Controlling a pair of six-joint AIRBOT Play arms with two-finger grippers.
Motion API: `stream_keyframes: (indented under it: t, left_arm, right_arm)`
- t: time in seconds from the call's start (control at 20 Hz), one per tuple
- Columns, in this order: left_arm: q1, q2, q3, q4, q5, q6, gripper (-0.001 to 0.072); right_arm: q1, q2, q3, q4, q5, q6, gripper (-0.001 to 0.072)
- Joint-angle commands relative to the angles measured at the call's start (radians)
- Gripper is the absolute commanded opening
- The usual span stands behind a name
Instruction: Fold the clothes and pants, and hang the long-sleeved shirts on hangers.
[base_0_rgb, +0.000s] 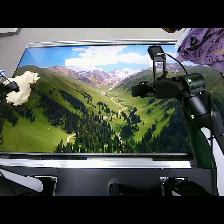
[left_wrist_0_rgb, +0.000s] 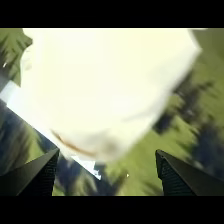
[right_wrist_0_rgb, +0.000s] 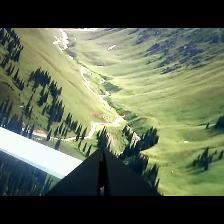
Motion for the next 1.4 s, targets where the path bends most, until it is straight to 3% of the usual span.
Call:
stream_keyframes:
  t: [0.0,0.15,0.2,0.25,0.3,0.4,0.6,0.8,1.1,1.35]
  left_arm:
    - [0.056,-0.186,0.083,0.002,0.098,-0.014,0.072]
    - [0.056,-0.243,0.086,-0.009,0.185,-0.014,0.0718]
    - [0.055,-0.253,0.086,-0.037,0.191,-0.009,0.0675]
    - [0.055,-0.254,0.087,-0.06,0.177,-0.01,0.0289]
    - [0.053,-0.249,0.093,-0.086,0.151,-0.005,0.0018]
    - [0.042,-0.231,0.124,-0.138,0.081,0.016,0.0013]
    - [-0.02,-0.1,0.139,-0.304,-0.065,0.137,0.001]
    - [-0.193,0.124,0.056,-0.336,-0.253,0.123,0.0009]
    - [-0.62,0.555,-0.34,-0.382,-0.291,-0.135,0.001]
    - [-1.05,0.619,-0.572,-0.406,-0.178,-0.376,0.0013]
  right_arm:
    - [0.001,-0.001,0.001,-0.001,0.0,0.0,0.0029]
    - [0.001,-0.001,0.001,-0.001,0.0,0.0,0.0029]
    - [0.001,0.0,0.001,-0.001,0.0,0.0,0.0029]
    - [0.001,0.0,0.001,-0.001,0.0,0.0,0.0029]
    - [0.001,0.0,0.001,-0.001,0.0,0.0,0.0029]
    - [0.001,0.0,0.001,-0.001,0.0,0.0,0.0029]
    - [0.001,0.0,0.001,-0.001,0.0,0.0,0.0029]
    - [0.001,0.0,0.001,-0.001,0.0,0.0,0.0029]
    - [0.001,-0.001,0.001,-0.001,0.0,0.0,0.0029]
    - [0.001,-0.001,0.001,-0.001,0.0,0.0,0.0029]
